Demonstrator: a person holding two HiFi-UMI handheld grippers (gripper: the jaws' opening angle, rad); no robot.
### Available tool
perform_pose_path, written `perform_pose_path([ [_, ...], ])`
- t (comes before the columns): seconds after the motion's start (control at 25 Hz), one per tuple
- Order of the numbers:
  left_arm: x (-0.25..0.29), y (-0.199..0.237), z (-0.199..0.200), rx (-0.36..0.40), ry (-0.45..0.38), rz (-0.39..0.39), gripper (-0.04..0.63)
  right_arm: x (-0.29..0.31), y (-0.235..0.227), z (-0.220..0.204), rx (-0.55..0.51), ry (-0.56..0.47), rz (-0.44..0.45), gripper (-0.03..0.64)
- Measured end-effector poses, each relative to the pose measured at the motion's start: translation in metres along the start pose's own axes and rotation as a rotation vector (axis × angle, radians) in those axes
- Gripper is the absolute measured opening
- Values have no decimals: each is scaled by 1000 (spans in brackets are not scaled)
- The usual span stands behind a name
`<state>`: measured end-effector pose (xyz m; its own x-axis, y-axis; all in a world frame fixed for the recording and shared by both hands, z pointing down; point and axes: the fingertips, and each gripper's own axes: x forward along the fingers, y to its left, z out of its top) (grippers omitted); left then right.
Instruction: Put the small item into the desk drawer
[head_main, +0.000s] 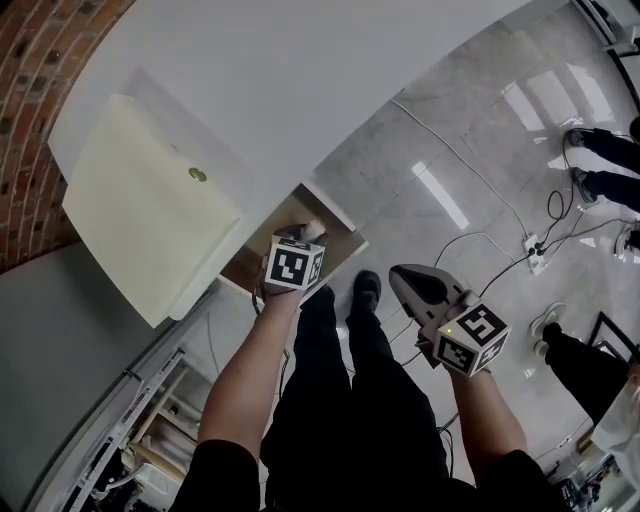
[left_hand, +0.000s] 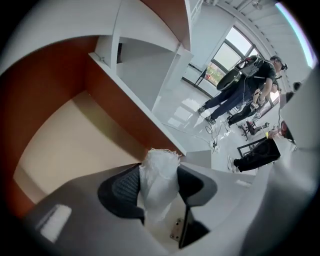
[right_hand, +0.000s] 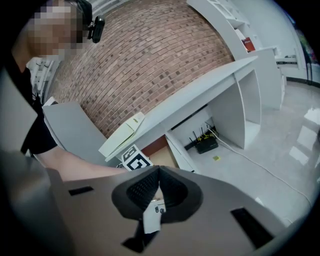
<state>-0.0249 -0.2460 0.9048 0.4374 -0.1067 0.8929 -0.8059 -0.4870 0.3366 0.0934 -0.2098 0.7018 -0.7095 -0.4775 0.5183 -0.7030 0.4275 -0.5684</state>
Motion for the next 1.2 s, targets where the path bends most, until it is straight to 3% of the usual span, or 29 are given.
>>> perform_pose_path([
  [0.56, 64, 12, -7, 100, 122, 16, 202, -11, -19, -21, 53, 12, -38, 12],
  [0.88, 85, 12, 0, 161, 123, 18, 208, -17, -24, -32, 64, 12, -44, 12],
  [1.2, 72, 4, 6, 166, 115, 23, 222, -34, -21, -36, 73, -5, -59, 12],
])
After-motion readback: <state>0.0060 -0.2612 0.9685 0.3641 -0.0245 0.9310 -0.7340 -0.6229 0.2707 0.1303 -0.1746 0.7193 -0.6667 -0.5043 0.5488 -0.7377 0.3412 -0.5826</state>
